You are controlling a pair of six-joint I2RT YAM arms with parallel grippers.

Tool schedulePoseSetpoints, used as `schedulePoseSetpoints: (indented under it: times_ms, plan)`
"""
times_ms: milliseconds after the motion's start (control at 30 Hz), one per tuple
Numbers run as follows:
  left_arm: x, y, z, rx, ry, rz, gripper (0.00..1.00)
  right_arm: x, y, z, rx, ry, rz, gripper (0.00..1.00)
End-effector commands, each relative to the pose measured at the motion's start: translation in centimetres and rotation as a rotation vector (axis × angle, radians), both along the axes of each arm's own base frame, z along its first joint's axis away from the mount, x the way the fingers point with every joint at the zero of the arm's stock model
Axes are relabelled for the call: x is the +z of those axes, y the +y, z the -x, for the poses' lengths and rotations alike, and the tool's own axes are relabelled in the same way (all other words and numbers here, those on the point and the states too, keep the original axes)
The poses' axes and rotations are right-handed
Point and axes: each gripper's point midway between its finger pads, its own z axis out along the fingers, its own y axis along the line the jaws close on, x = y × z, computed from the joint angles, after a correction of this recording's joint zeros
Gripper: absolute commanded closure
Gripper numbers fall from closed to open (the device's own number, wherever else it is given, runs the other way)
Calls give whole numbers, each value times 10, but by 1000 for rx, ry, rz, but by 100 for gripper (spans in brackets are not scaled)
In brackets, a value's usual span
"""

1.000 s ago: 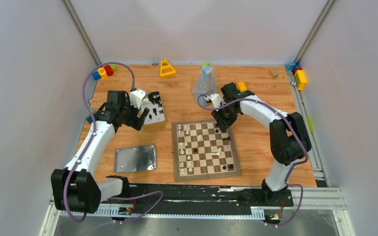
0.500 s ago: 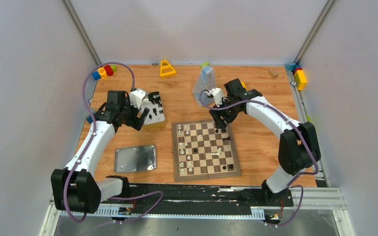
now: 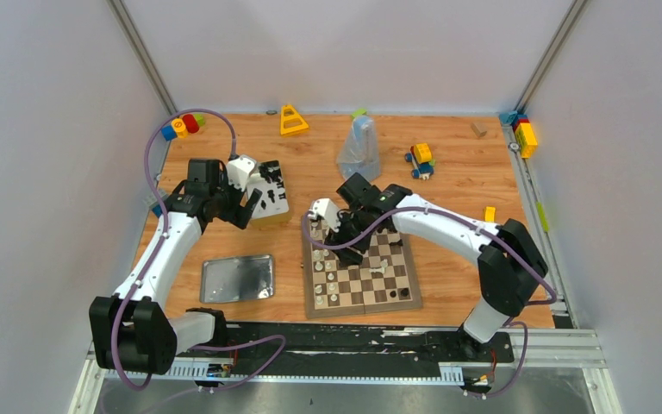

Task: Set up the chess pieces on the board
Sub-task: Pick up the chess piece from the chessboard.

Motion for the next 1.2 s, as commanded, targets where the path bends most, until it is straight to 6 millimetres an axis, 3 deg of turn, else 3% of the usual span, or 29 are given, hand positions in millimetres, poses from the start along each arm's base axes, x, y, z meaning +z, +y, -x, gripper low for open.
schedulePoseSetpoints:
  times_ms: [0, 267, 733, 1167]
  plan:
    - [9, 2, -3, 11, -33, 6, 2, -20, 10, 0, 44, -6, 38, 42]
    - [8, 2, -2, 8, -32, 5, 2, -37, 19, -5, 51, -4, 72, 45]
    - [7, 3, -2, 9, -31, 1, 2, -41, 31, -1, 79, 14, 61, 54]
    - [6, 3, -2, 9, -32, -1, 2, -43, 32, -4, 82, 5, 71, 73]
